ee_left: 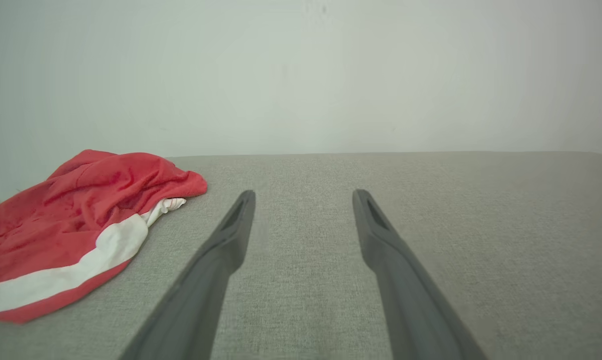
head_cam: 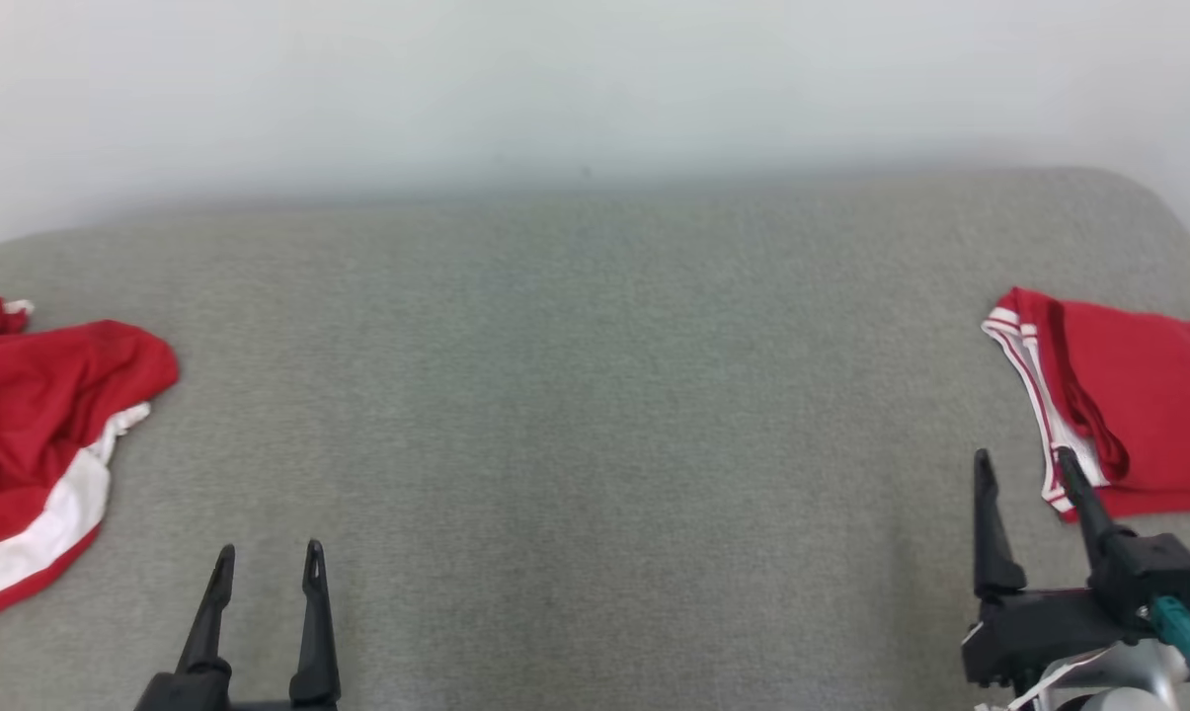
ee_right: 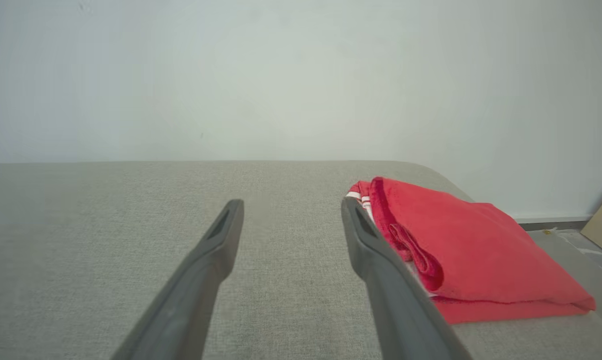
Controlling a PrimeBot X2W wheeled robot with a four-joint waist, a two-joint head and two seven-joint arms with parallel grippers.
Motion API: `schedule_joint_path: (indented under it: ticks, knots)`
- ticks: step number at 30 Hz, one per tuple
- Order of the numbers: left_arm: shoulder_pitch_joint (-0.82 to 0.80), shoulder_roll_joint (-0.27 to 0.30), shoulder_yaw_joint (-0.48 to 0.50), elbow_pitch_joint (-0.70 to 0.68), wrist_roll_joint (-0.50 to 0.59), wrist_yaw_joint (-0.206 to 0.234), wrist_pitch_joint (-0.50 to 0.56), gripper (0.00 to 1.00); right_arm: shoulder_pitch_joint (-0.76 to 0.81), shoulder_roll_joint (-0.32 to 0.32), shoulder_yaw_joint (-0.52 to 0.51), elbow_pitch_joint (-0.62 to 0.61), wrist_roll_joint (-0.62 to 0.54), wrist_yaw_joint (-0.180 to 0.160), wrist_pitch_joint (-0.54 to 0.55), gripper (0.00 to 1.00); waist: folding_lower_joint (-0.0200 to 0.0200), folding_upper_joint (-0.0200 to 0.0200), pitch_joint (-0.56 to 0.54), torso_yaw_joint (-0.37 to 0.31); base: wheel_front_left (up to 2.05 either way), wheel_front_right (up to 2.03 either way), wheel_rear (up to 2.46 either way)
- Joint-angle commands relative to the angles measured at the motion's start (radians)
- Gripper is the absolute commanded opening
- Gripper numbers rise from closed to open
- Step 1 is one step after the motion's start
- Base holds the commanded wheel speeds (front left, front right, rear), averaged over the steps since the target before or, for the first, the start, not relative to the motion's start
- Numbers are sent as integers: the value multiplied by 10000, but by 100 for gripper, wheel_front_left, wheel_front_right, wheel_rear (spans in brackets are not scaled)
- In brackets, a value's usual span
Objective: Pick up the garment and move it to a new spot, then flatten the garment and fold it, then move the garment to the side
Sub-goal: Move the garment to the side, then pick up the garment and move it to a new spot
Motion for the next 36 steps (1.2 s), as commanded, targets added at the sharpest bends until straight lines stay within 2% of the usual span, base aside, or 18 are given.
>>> schedule_joint_path:
  ticks: [1,8,16,36]
  knots:
    - [175,-36,49,79,1,9,-29,100,144,97,46,-96,-31,-22,-65,100,4,3,-450,428,0,0,0]
    - [390,-77,254,333,99,-45,-29,100,627,332,605,-111,59,-22,55,100,4,3,-709,391,0,0,0]
    - [571,-104,353,446,233,-61,-29,100,1065,364,796,357,451,-22,-81,100,4,3,-868,302,0,0,0]
    - [566,-137,292,485,311,-97,-29,100,1087,366,689,538,538,-22,-170,100,4,3,-892,197,0,0,0]
